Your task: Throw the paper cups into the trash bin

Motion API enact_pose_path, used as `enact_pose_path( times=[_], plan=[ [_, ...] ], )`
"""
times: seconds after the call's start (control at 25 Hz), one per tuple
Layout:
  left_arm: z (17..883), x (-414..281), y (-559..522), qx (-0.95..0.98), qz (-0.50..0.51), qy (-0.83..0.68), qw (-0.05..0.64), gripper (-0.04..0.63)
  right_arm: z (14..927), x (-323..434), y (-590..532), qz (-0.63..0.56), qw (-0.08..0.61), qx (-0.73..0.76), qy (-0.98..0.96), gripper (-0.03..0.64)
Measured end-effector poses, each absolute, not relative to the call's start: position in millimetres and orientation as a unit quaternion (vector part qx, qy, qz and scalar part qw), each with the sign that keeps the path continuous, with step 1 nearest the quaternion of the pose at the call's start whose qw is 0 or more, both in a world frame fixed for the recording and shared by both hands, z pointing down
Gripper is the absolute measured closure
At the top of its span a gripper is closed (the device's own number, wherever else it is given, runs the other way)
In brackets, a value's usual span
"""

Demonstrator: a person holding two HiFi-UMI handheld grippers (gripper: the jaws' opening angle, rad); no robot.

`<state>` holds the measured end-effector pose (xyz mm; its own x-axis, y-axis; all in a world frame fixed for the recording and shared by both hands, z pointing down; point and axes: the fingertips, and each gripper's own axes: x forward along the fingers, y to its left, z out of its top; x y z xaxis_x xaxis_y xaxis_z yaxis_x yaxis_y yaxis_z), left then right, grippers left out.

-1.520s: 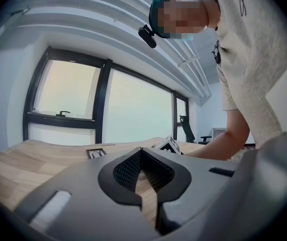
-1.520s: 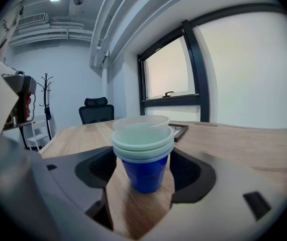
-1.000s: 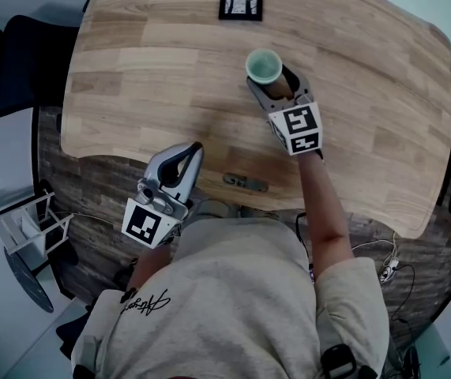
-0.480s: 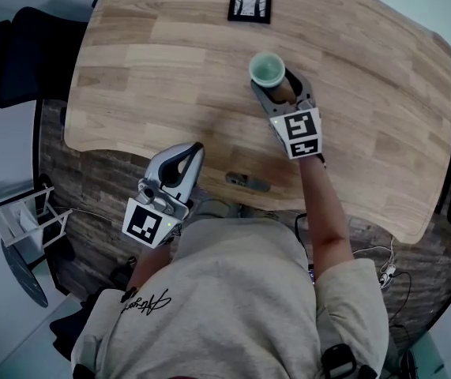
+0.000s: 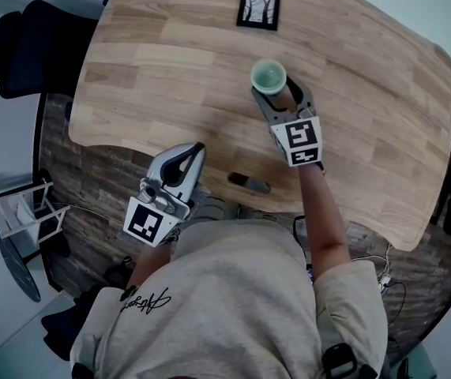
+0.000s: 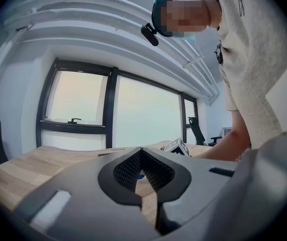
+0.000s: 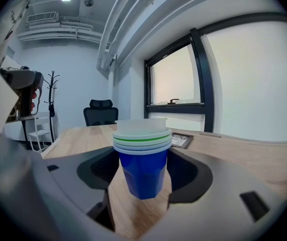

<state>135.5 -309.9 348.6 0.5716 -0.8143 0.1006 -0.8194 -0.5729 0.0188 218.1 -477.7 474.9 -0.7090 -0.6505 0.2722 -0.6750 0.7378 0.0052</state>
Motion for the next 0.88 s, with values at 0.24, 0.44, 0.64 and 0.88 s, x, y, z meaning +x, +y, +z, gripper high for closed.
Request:
enact_pose_path(
  times=[0.24, 0.44, 0.64, 0.88],
  plan=[
    [343.2, 127.5, -307.8, 0.881, 0.037, -0.471, 0.030, 0.592, 463.4, 213.8, -469.6, 0.042, 0.117, 0.357, -0.926, 0.313],
    [339.7, 112.8, -300.5, 0.874, 0.033, -0.484, 0.029, 0.592, 444.7, 200.2, -457.6, 0.036, 0.103, 0.346, -0.932, 0.314],
    [336.5, 93.3, -284.5, 0.867, 0.029, -0.497, 0.027, 0.592, 433.9, 179.4, -440.3, 0.022, 0.099, 0.330, -0.939, 0.313],
    [331.9, 61.9, -257.4, 0.853, 0.024, -0.520, 0.024, 0.592, 414.2, 142.1, -414.0, 0.007, 0.087, 0.303, -0.949, 0.313]
  ],
)
